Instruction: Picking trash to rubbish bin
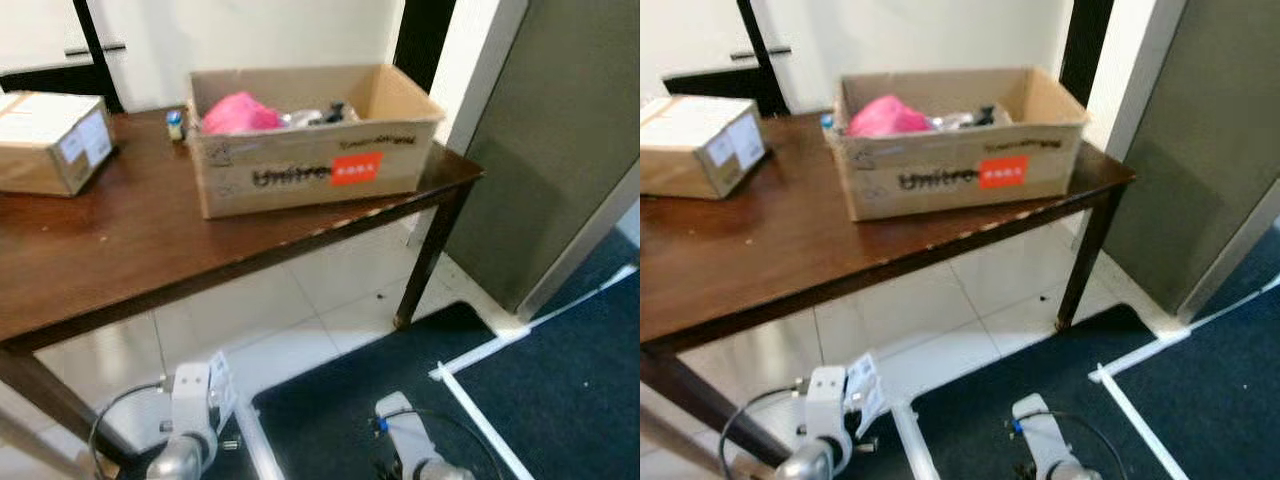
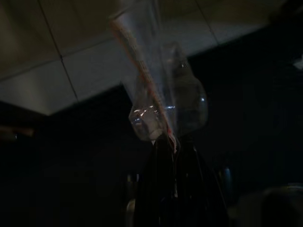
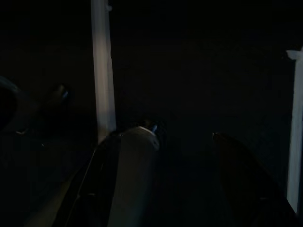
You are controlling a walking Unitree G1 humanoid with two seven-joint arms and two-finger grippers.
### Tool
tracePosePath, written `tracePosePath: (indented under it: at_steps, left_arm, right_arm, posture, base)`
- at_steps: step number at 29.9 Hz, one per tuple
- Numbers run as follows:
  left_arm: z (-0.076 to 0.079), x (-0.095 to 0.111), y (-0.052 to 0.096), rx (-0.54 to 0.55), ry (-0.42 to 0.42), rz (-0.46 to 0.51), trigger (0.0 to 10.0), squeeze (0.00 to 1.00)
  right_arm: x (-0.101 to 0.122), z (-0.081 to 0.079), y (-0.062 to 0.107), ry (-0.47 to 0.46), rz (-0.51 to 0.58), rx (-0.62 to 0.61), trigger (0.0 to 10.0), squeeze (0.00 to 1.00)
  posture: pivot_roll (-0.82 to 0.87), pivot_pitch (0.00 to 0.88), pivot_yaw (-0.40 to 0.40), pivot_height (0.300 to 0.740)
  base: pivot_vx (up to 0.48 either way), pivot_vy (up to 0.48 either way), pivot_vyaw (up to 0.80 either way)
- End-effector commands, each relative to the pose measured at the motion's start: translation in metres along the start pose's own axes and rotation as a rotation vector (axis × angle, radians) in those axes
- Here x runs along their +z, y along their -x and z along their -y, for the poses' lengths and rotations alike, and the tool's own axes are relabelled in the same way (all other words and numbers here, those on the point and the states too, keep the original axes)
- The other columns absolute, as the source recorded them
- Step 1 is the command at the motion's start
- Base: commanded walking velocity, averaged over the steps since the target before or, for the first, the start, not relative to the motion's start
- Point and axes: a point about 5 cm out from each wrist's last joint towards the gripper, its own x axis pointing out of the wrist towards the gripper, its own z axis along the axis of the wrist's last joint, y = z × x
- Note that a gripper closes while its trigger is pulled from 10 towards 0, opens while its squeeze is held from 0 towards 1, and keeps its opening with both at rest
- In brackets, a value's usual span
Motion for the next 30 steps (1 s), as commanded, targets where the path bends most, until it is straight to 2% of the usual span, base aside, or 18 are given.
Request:
tracePosePath:
  at_steps: [1, 10, 13, 30]
  left_arm:
    - [0.0003, -0.0002, 0.0000, 0.000, -0.003, -0.001, 10.0, 0.00]
    - [-0.0015, 0.0015, -0.0002, 0.016, 0.003, 0.009, 10.0, 0.00]
    - [-0.0012, 0.0014, -0.0011, 0.020, 0.048, -0.005, 10.0, 0.00]
    - [-0.0020, -0.0004, -0.0002, 0.021, 0.052, -0.010, 10.0, 0.00]
  right_arm:
    - [-0.0041, 0.0015, 0.0011, -0.007, -0.011, -0.004, 10.0, 0.00]
    - [-0.0057, 0.0016, 0.0017, -0.001, -0.012, -0.002, 10.0, 0.00]
    - [-0.0052, 0.0022, 0.0017, 0.000, -0.011, -0.003, 10.0, 0.00]
    - [-0.0051, 0.0019, 0.0017, -0.003, -0.009, -0.002, 10.0, 0.00]
  posture:
    - [-0.05, 0.100, -0.006, 0.740]
    - [-0.05, 0.099, -0.007, 0.740]
    - [-0.05, 0.101, -0.008, 0.740]
    - [-0.05, 0.111, -0.009, 0.740]
  base:
    - [0.000, -0.480, 0.00]
    - [0.000, -0.480, 0.00]
    - [0.000, -0.320, 0.00]
    - [0.000, 0.480, 0.00]
